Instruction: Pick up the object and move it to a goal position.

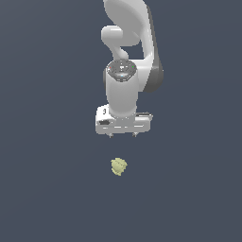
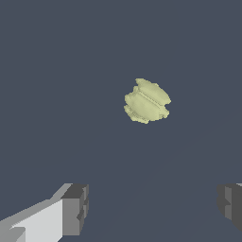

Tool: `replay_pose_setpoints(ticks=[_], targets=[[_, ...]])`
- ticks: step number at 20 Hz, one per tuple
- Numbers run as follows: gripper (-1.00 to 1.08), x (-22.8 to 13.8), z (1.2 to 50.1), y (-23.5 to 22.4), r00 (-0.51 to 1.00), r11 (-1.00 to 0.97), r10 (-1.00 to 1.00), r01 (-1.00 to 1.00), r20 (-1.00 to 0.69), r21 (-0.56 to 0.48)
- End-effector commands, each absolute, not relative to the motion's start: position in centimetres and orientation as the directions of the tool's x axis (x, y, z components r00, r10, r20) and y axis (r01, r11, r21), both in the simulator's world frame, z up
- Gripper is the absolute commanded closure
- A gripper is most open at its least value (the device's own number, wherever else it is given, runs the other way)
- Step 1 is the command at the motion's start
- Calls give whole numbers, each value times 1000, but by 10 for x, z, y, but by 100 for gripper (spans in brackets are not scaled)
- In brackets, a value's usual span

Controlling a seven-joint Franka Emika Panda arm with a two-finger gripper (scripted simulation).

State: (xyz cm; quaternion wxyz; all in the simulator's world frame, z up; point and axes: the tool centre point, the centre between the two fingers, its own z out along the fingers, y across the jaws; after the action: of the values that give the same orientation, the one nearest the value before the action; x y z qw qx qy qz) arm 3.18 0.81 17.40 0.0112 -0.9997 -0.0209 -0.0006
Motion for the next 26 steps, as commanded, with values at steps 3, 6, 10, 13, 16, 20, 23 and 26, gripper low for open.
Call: replay_pose_setpoints(ticks=[3,6,10,13,16,20,23,26], targets=[[-92,52,158,5,999,-999,45,45,1,-18],[-92,68,144,2,999,-999,48,48,1,-15],[-92,86,125,-2,999,-999,52,52,1,-10],[-92,96,113,-4,999,-999,54,54,0,-6],[-92,103,103,-6,998,-998,56,56,0,-4],[-92,109,94,-8,998,-998,57,57,0,-2],[-92,111,91,-9,998,-998,58,58,0,-1],[-92,111,91,-9,998,-998,58,58,-1,0]])
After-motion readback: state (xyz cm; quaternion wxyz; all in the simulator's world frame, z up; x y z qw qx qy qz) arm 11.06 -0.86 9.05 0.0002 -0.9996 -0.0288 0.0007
